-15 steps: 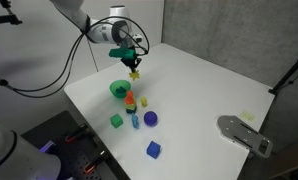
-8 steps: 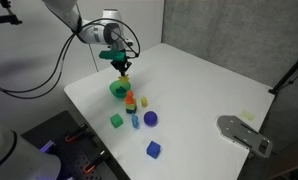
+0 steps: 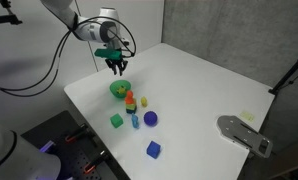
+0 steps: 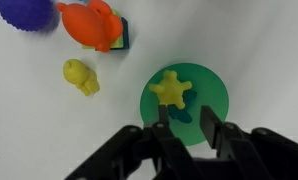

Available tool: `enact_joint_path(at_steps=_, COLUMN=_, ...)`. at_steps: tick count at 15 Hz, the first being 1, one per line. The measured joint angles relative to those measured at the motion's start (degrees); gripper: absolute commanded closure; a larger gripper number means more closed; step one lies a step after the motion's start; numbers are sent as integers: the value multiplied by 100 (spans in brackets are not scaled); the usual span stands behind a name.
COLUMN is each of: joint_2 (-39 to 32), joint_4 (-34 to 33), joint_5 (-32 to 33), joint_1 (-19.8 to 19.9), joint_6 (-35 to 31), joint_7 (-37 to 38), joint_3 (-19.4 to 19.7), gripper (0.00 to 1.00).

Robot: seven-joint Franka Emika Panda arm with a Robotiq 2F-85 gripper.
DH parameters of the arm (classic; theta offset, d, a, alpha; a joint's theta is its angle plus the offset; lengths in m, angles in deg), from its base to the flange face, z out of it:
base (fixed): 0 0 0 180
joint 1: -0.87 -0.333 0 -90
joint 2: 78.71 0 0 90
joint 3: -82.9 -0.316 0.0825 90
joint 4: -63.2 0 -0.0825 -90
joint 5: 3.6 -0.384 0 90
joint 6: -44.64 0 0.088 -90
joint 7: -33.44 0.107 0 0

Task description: Put the yellow spiked toy in the bowl

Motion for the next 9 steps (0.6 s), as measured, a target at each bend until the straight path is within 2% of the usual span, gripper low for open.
enact_joint_path(at_steps=2, joint_2=81, joint_4=-21, joint_5=-20, joint_1=94, joint_6=51, joint_7=0, joint_3=8, gripper=13)
enact_joint_path(at_steps=4, joint_2=185, joint_4=-94, joint_5=-26, joint_1=212, joint_6=178, joint_7=3, joint_3=52, gripper=1)
enact_joint_path(at_steps=9, joint_2=543, joint_4=-492, joint_5=-9, joint_1=480, joint_6=786, joint_7=59, joint_3=357, gripper=0)
